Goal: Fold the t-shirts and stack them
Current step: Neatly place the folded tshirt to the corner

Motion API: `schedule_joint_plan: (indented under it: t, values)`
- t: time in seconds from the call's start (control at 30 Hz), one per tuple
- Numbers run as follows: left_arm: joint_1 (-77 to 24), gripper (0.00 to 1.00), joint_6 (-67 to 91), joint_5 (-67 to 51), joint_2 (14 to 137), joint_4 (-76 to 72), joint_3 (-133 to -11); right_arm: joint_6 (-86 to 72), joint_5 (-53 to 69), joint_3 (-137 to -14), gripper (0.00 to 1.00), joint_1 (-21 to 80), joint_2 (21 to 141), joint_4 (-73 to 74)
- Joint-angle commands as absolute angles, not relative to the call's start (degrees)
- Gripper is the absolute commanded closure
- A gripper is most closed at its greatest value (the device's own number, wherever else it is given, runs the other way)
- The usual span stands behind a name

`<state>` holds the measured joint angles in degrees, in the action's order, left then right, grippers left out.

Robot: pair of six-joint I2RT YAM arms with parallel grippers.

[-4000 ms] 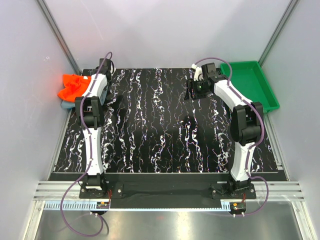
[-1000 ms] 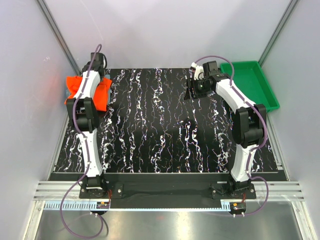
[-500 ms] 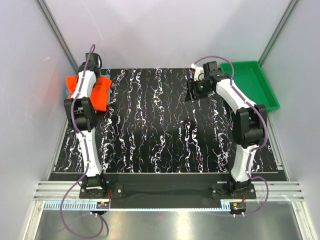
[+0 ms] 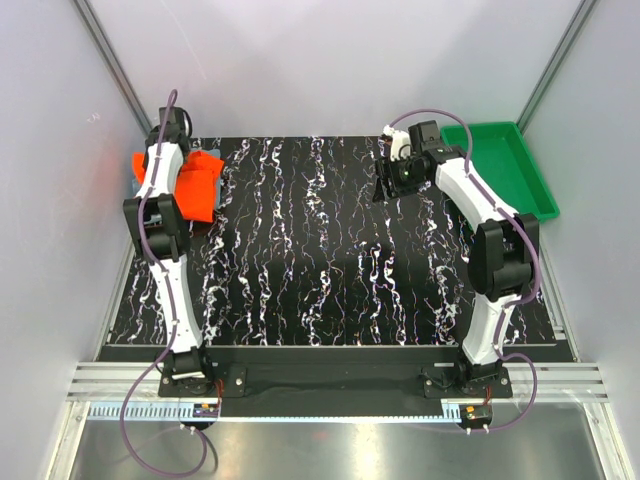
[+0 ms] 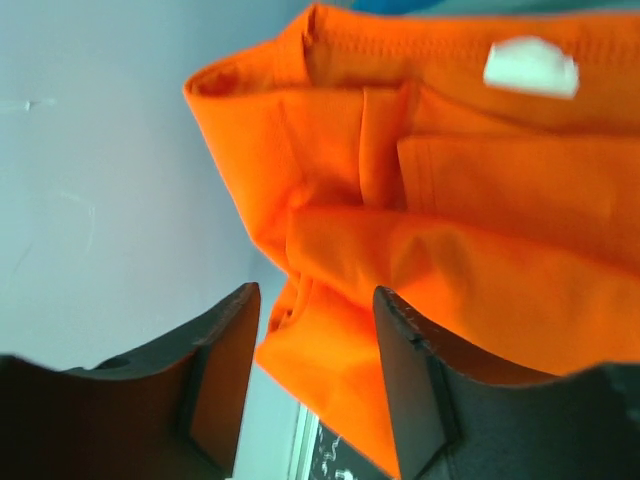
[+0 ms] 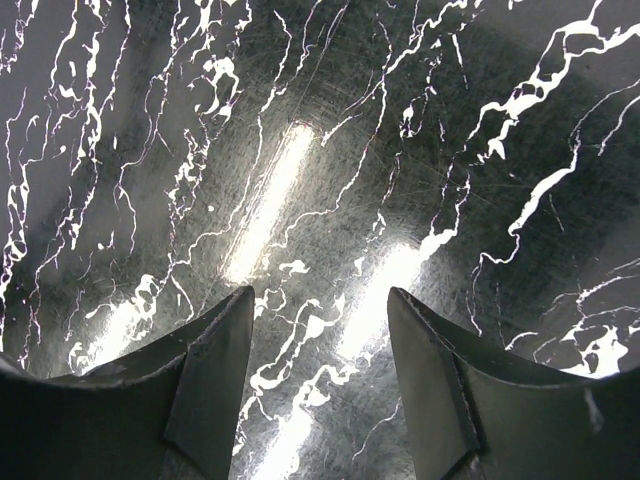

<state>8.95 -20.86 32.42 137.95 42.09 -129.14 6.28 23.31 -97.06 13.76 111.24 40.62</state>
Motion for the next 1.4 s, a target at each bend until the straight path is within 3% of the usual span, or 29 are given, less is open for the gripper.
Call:
schedule_joint_plan:
  t: [0.0, 0.3, 0.33, 0.37, 0.47, 0.8, 1.37]
  values:
    - [9.8, 0.49, -21.9, 32.8, 141.3, 38.8, -133.1, 7.8, 21.8, -97.5, 0.36, 14.0, 107.5, 41.7]
    - [12.3, 0.65, -19.3, 28.8, 146.8, 40.7, -138.2, 12.1, 17.6, -99.7, 0.36, 15.4, 107.3, 45.7]
    - [12.5, 0.69, -18.8, 27.9, 147.1, 41.0, -138.7, 12.0, 17.3, -99.9, 0.36, 15.4, 107.3, 46.0]
    - [12.7, 0.86, -18.5, 27.8, 147.8, 41.0, -139.6, 12.2, 17.2, -100.2, 0.36, 15.6, 107.3, 46.1]
    - [12.6, 1.00, -17.7, 26.7, 148.6, 40.9, -141.4, 12.2, 16.3, -100.7, 0.36, 16.4, 107.8, 46.4]
    - [12.6, 1.00, -15.1, 25.0, 149.0, 39.4, -146.6, 14.3, 13.4, -99.4, 0.35, 19.6, 107.8, 45.8]
    - [12.5, 1.00, -15.6, 34.0, 151.7, 32.3, -151.4, 14.8, 13.3, -100.4, 0.35, 21.4, 109.9, 45.5]
